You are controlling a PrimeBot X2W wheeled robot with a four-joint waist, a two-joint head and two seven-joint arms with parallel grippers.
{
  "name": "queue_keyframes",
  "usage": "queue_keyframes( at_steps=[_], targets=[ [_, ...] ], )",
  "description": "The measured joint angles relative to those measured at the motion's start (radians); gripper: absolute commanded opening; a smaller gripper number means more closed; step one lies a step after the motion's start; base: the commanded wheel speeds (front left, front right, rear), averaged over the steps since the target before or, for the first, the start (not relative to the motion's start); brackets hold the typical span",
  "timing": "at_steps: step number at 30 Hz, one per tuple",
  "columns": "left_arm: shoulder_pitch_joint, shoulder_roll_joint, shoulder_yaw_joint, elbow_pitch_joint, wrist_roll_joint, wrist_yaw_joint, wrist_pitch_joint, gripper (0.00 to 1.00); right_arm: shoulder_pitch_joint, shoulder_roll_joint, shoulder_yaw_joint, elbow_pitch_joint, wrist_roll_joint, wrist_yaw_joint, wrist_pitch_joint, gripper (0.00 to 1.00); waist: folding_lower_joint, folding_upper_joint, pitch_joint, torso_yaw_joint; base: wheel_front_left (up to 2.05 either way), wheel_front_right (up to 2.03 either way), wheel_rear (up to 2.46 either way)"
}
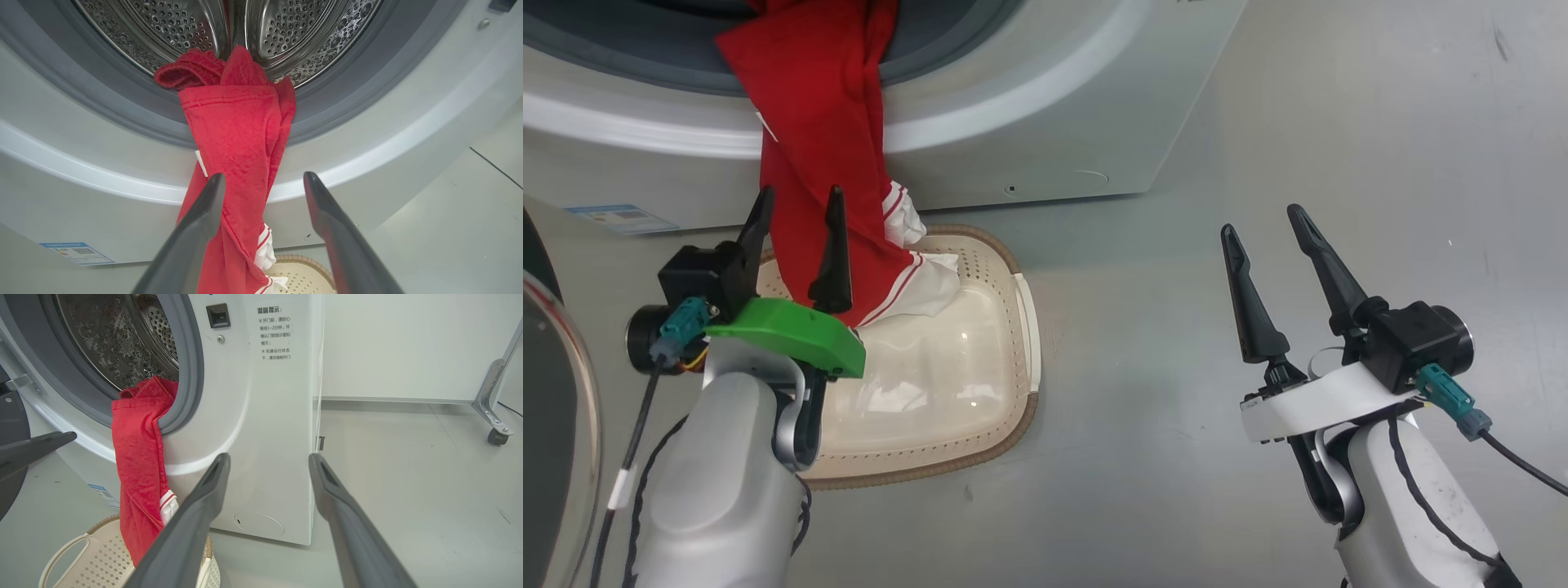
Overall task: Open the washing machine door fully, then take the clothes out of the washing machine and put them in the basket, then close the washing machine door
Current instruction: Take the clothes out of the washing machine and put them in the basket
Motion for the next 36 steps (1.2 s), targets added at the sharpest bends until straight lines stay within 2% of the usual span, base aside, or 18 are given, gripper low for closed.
queue_keyframes(
  at_steps=[13, 22, 36],
  targets=[
    [0.167, 0.001, 0.003, -0.17, 0.094, 0.035, 0.0, 1.0, 0.038, 0.0, -0.003, 0.012, 0.005, 0.0, 0.0, 1.0, 0.0, 0.0, -0.057, 0.009, 0.0, 0.0, 0.0],
    [0.244, 0.001, 0.016, -0.245, 0.103, 0.069, 0.0, 1.0, 0.053, 0.0, -0.009, 0.023, 0.007, -0.009, 0.0, 1.0, 0.0, 0.0, -0.07, 0.014, 0.0, 0.0, 0.0],
    [0.303, 0.002, 0.02, -0.312, 0.115, 0.093, 0.0, 1.0, 0.053, 0.0, -0.004, 0.028, 0.016, -0.009, 0.0, 1.0, 0.0, 0.0, -0.077, 0.013, 0.0, 0.0, 0.0]
  ],
)
